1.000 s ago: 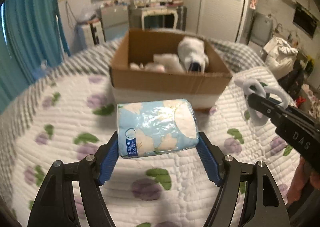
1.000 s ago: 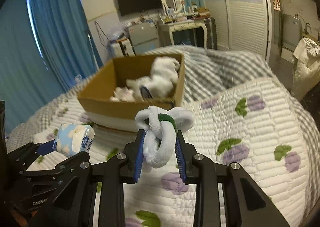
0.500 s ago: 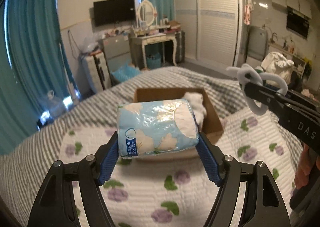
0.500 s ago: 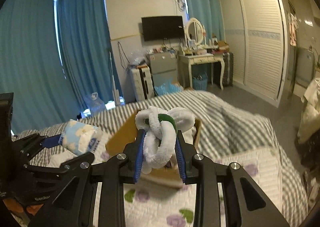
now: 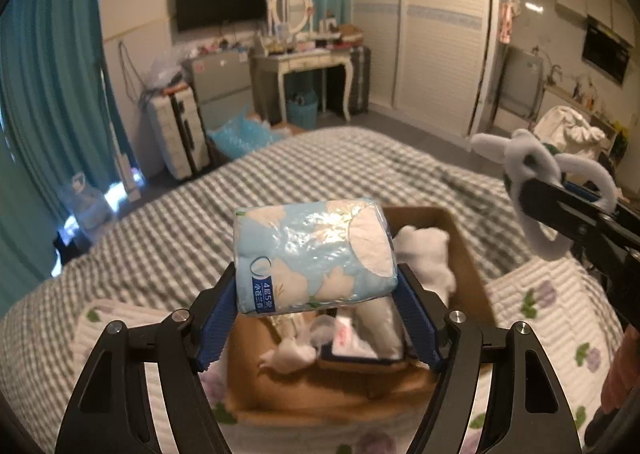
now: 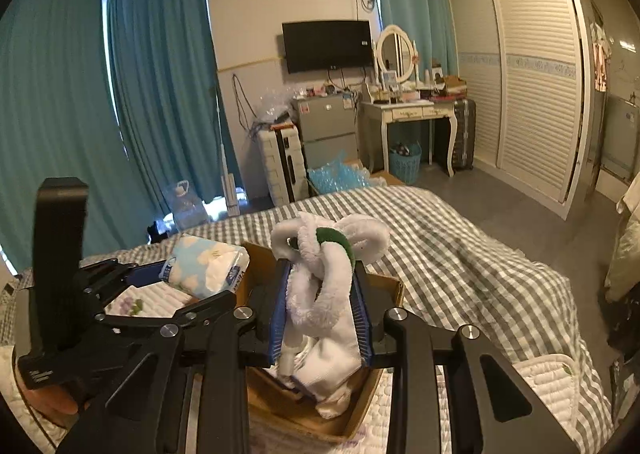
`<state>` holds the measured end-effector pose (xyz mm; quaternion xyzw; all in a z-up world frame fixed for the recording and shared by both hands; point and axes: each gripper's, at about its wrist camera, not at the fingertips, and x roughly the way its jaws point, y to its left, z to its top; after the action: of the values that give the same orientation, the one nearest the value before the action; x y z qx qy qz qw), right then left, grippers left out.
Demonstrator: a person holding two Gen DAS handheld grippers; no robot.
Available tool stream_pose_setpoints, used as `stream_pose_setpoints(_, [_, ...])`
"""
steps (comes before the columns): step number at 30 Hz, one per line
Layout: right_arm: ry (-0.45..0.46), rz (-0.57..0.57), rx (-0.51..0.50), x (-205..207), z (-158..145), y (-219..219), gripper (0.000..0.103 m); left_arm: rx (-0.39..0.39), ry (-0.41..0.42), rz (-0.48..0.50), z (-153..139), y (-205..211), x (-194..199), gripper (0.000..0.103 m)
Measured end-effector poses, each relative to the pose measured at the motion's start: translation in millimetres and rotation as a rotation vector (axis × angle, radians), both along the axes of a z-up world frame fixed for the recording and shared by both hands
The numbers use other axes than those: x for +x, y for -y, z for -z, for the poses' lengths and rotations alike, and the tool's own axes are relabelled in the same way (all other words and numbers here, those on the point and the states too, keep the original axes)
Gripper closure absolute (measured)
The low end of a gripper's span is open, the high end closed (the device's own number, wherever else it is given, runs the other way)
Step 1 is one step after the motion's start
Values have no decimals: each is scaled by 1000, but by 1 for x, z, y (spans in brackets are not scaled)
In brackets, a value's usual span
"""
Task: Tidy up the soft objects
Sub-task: 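Lower the blue pack into the box with the left tool while the right tool drops the ring toy in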
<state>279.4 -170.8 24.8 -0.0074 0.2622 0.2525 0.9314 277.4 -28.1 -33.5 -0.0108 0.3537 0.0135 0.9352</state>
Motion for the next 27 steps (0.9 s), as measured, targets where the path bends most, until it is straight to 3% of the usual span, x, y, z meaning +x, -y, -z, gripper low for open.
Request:
stream_pose_setpoints(3, [-29,-3,-3,20,19,-6,74,18,-26,13,15,0,14,30])
stream_pose_setpoints(6, [-63,-11,8,36,31,-13,74,60,23,54,19,6,14,27])
stream_pose_setpoints(10, [-77,-26,16,47,40,-22,74,146,44,28,24,10,12,19])
stream_pose_setpoints(16, [-118,-45,40,59,46,-34,69,101,29,19,29,-3,8,19])
stream_pose_setpoints(17, [-126,-45,32,62,46,-38,66,95,32,20,28,-5,5,19])
stream_pose_setpoints(18, [-131,-37,34,65,46,-39,56,91,32,23,27,-5,3,19])
stream_pose_setpoints(19, [-133,-26,36,67,45,-40,42,90,30,24,26,-5,0,19])
stream_pose_setpoints(20, [-136,-13,42,69,45,-40,39,90,32,23,23,-5,-3,19])
stream_pose_setpoints(23, [-145,13,58,66,33,-36,39,89,51,26,12,-2,-20,19])
stream_pose_setpoints(27, [-82,46,39,35,-7,-24,39,82,95,22,-21,1,-50,19])
